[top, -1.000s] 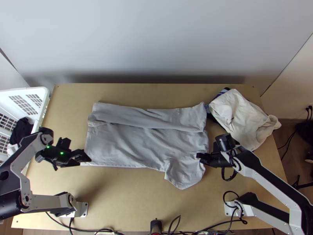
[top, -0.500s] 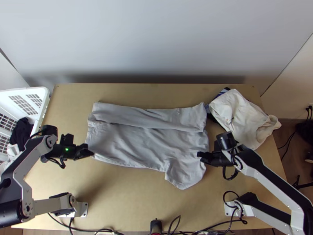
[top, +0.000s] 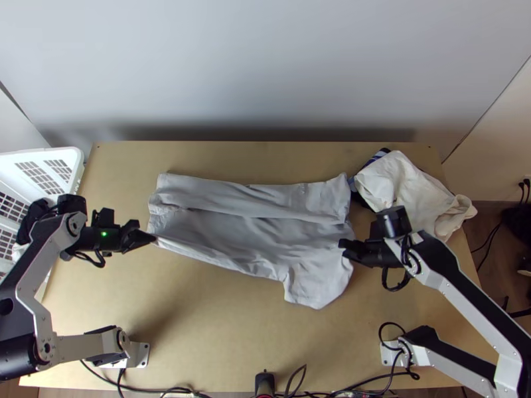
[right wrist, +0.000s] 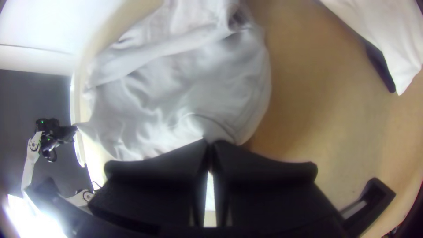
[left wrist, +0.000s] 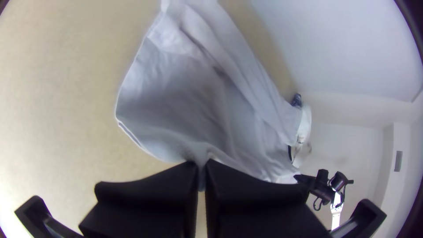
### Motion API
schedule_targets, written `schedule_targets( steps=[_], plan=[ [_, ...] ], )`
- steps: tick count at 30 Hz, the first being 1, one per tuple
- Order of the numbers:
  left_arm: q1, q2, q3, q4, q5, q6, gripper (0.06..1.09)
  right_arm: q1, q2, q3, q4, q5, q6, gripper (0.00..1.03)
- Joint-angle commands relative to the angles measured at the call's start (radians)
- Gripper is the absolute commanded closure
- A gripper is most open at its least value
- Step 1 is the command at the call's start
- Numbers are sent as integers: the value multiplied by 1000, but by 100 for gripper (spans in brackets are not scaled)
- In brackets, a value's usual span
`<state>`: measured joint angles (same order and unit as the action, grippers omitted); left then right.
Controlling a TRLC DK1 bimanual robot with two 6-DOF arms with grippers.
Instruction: Fold the t-shirt
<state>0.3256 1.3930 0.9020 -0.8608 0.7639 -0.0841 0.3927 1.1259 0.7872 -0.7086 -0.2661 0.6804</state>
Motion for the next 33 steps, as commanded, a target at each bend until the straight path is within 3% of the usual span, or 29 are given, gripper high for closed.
schedule_targets(
  steps=[1, 19, 33],
  plan=[
    [13, 66, 75, 6, 14, -57, 105, -78, 57, 46, -3, -4, -7, 100],
    [-145, 242, 359, 166, 11, -315, 105, -110, 278, 193, 72, -4, 13, 100],
    [-195, 365, 558, 169, -2, -338, 105, -135, 413, 308, 98, 19, 50, 100]
  ],
)
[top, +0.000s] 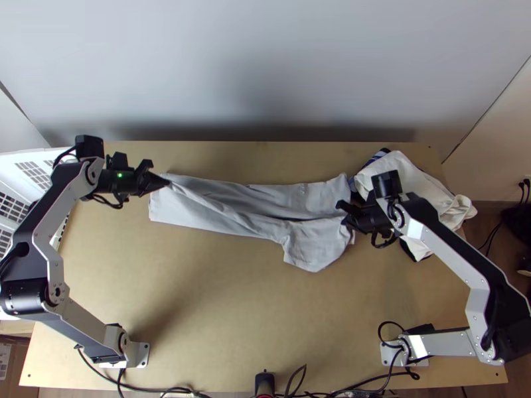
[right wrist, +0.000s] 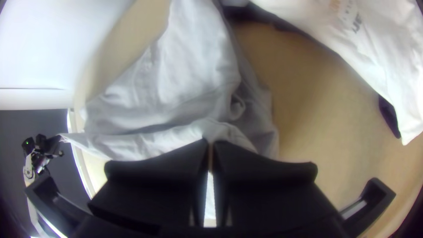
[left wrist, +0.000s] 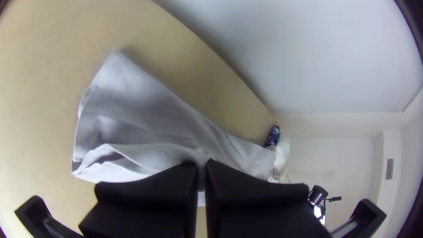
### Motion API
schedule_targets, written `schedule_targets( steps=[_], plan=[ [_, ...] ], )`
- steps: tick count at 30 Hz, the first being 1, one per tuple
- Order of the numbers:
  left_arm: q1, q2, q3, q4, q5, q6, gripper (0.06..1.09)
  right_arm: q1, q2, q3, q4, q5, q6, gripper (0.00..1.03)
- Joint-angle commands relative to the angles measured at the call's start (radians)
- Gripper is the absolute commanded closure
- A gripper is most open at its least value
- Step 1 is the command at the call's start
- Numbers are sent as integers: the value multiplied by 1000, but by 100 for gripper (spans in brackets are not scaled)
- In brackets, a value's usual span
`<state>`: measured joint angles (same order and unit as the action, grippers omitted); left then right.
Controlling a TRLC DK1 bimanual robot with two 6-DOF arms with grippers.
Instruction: Fold the t-shirt
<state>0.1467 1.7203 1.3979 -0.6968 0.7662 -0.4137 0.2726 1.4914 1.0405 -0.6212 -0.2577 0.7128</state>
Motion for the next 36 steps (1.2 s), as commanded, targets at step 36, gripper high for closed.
schedule_targets(
  steps=[36],
  plan=[
    [-164, 107, -23, 108, -197, -139, 105, -53, 116, 49, 187, 77, 137, 100]
  ],
)
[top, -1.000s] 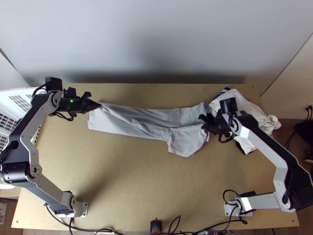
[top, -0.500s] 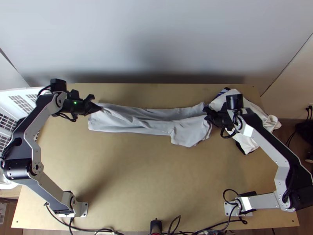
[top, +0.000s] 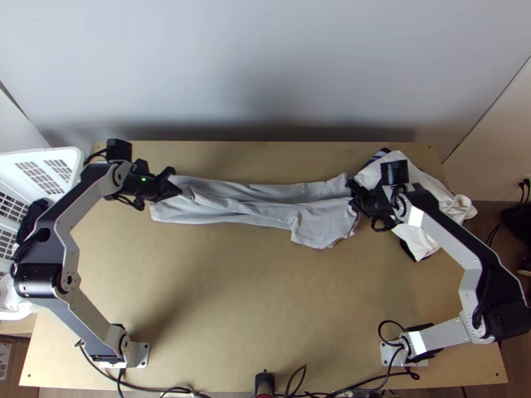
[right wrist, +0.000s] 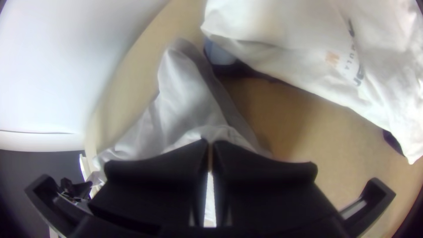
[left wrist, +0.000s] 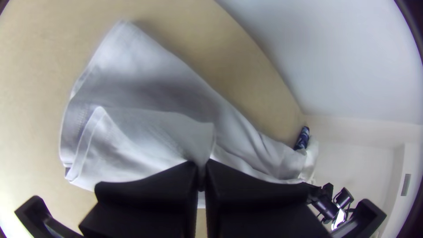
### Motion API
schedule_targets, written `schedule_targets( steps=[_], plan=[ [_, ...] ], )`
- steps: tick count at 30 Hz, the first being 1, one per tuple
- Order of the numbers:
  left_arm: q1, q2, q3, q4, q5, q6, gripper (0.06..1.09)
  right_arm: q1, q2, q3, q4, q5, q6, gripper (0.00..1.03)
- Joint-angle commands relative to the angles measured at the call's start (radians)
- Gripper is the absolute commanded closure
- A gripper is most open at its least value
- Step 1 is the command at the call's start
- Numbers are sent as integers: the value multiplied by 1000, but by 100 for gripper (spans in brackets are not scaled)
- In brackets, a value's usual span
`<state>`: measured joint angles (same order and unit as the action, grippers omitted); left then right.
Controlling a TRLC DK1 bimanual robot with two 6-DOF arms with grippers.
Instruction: Fold the t-shirt
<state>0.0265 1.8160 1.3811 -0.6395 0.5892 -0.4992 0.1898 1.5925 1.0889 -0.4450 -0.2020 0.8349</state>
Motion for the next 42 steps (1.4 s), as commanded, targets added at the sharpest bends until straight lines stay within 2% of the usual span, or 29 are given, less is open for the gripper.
schedule_targets(
  steps=[1, 7, 14, 19, 25, 28, 31, 36, 42],
  plan=[
    [-45, 11, -4, 50, -20, -55, 105, 34, 14, 0, 11, 21, 15, 100],
    [-25, -63, 4, 32, 8, -55, 105, 36, 3, -1, 11, 21, 12, 100],
    [-30, -225, -17, -192, 29, 123, 105, 42, 1, -4, 11, 21, 15, 100],
    [6, -382, -94, -198, 27, 157, 105, 42, -23, -6, 11, 15, 7, 100],
    [55, -474, -194, -210, 66, 214, 105, 28, -85, 2, -109, -235, -60, 100],
    [72, -498, -229, -221, 97, 222, 105, 11, -193, -43, -123, -353, -111, 100],
    [76, -518, -271, -229, 116, 226, 105, -1, -282, -58, -221, -453, -174, 100],
    [64, -598, -364, -232, 166, 229, 105, 39, -450, -133, -336, -465, -240, 100],
    [82, -721, -468, -235, 267, 234, 105, 68, -614, -228, -408, -468, -240, 100]
  ],
)
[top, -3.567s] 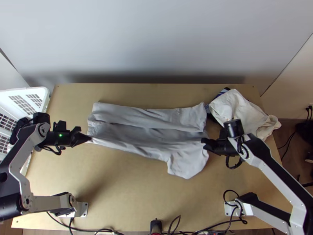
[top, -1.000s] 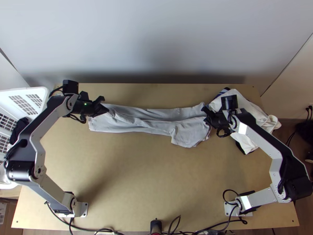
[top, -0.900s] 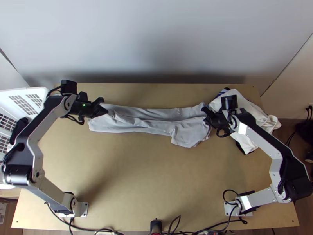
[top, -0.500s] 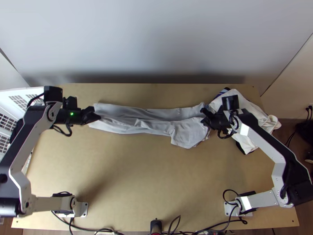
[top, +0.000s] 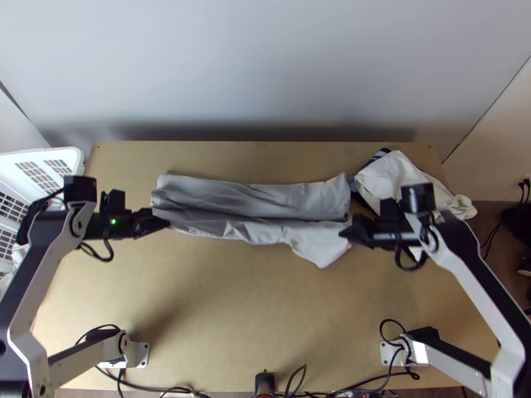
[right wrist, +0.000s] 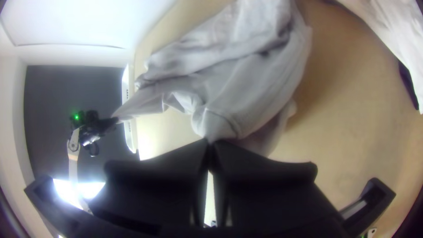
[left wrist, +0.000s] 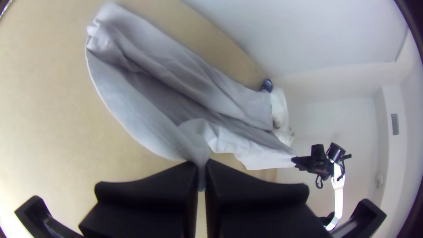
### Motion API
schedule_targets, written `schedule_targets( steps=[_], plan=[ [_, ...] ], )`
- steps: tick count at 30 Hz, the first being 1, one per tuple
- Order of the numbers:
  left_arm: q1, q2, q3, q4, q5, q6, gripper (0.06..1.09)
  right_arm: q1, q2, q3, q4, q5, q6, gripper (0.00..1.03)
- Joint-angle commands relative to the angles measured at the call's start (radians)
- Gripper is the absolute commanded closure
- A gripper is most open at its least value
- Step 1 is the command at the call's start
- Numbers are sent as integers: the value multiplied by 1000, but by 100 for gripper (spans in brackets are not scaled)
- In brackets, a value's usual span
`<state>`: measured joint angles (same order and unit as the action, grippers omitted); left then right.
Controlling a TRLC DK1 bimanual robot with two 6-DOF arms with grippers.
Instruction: Fold the t-shirt
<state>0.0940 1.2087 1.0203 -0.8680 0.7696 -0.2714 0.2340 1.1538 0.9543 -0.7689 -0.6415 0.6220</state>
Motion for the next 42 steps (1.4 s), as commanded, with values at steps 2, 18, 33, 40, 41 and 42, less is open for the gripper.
schedule_targets(
  steps=[2, 18, 33, 40, 41, 42],
  plan=[
    [24, -132, -129, -6, 103, 6, 105, 25, -190, -124, -86, -29, -27, 100],
    [211, 198, -160, -9, 115, 31, 105, -105, -105, -173, -165, 17, -67, 100],
    [263, 331, -104, -43, 115, 86, 105, -283, 118, -150, -148, 16, -211, 92],
    [270, 338, -103, -43, 114, 92, 105, -228, -2, -135, -150, 20, -234, 24],
    [270, 338, -101, -43, 114, 93, 105, -226, -6, -121, -184, 25, -235, 21],
    [270, 336, -97, -45, 115, 92, 105, -223, -2, -101, -228, 28, -235, 19]
  ],
)
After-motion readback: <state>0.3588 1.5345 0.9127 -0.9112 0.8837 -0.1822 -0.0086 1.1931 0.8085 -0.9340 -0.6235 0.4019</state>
